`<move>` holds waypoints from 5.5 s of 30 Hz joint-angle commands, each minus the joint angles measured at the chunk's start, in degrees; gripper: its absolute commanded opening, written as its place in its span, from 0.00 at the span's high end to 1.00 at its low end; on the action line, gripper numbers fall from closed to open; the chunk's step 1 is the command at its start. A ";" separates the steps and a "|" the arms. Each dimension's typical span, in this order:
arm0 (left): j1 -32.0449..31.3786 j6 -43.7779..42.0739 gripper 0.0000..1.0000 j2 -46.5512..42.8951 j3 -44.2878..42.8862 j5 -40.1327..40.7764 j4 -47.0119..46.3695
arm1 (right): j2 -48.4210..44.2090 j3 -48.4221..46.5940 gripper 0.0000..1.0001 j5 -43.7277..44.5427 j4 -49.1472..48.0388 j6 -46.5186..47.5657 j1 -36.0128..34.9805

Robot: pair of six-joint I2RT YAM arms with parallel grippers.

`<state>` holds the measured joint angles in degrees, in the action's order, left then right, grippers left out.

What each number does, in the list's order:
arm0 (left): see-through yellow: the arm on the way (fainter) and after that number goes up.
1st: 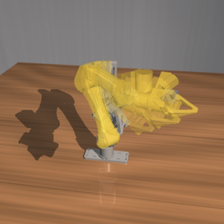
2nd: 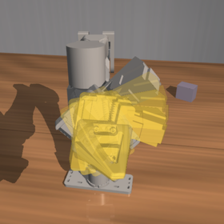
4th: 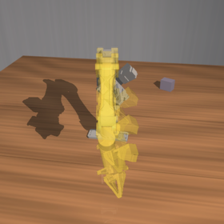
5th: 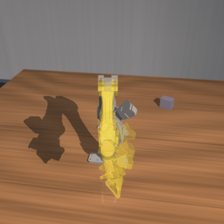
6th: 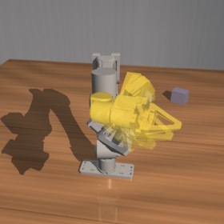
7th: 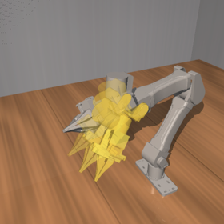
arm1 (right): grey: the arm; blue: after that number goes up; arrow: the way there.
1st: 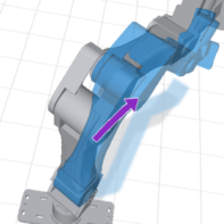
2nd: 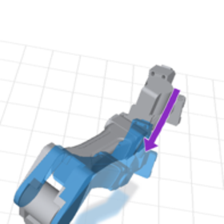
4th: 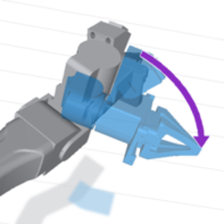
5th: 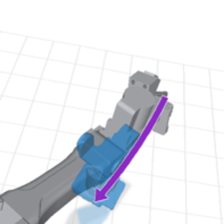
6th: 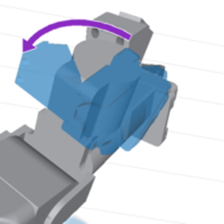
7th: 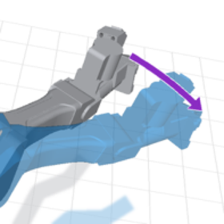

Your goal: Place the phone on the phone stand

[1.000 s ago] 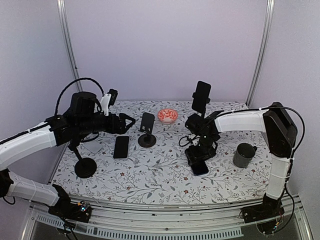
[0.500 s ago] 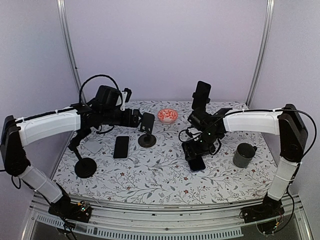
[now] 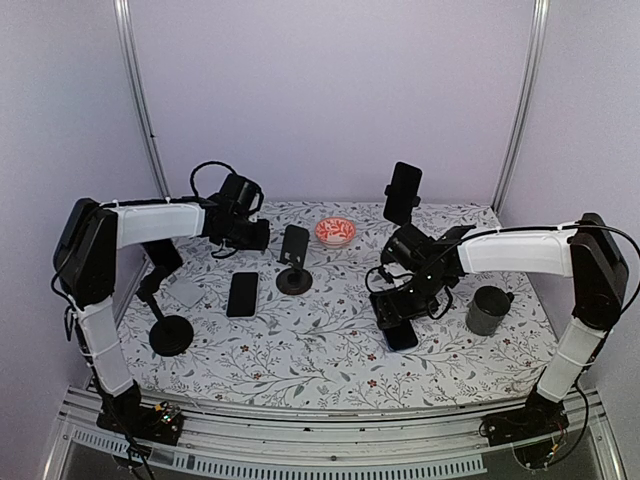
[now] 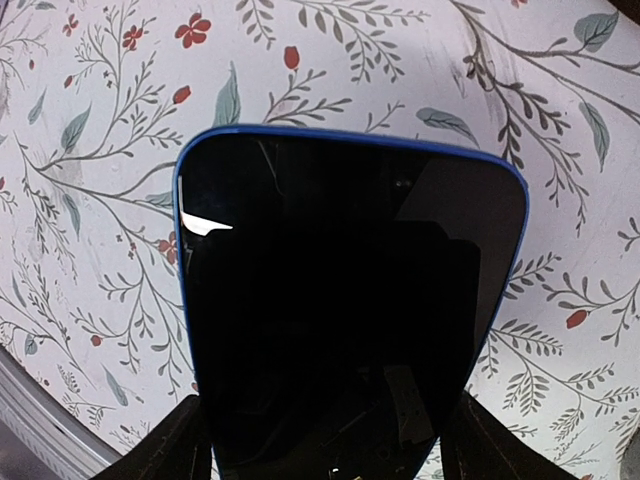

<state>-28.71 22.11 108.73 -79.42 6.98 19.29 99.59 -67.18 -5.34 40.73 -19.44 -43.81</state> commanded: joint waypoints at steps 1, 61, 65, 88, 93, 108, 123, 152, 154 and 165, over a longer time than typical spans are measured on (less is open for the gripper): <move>2.65 -0.50 0.77 2.98 -1.22 -5.68 -0.84 | -1.50 0.12 0.48 -1.51 -3.20 0.28 0.04; -12.33 6.53 0.39 -21.51 9.68 -25.90 -5.49 | -6.36 -8.66 0.54 0.83 -15.33 5.21 -5.42; -13.70 7.32 0.39 -17.94 6.35 -29.02 -6.71 | -7.48 -9.46 0.54 2.28 -16.85 6.10 -6.38; -14.76 7.34 0.84 -8.56 0.78 -40.00 -12.89 | -10.29 -7.92 0.54 7.39 -19.38 6.21 -8.83; -14.63 6.88 0.96 -8.35 0.75 -42.08 -13.98 | -10.04 -7.72 0.45 6.36 -19.02 6.78 -8.84; -14.16 4.56 0.59 -9.83 2.95 -42.05 -11.03 | -6.33 -7.30 0.47 6.61 -15.94 4.47 -8.82; -14.35 5.44 0.01 -26.76 14.12 -6.10 13.47 | -2.64 1.18 0.47 5.55 -8.74 -1.49 -8.59; -1.80 1.98 0.01 -5.56 11.04 -7.61 21.95 | 7.54 -3.05 0.01 2.32 0.05 -7.12 -7.68; -1.64 1.74 0.01 -4.12 10.72 -7.53 22.30 | 6.89 -2.96 0.01 2.45 0.00 -7.34 -7.61; 0.52 3.14 0.02 2.33 9.98 -6.65 23.87 | 4.33 0.70 0.01 2.02 -2.07 -8.76 -7.66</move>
<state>-30.17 24.29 107.28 -69.45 0.47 41.93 106.54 -68.03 -3.55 39.53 -26.81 -51.68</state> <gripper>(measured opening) 0.986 0.990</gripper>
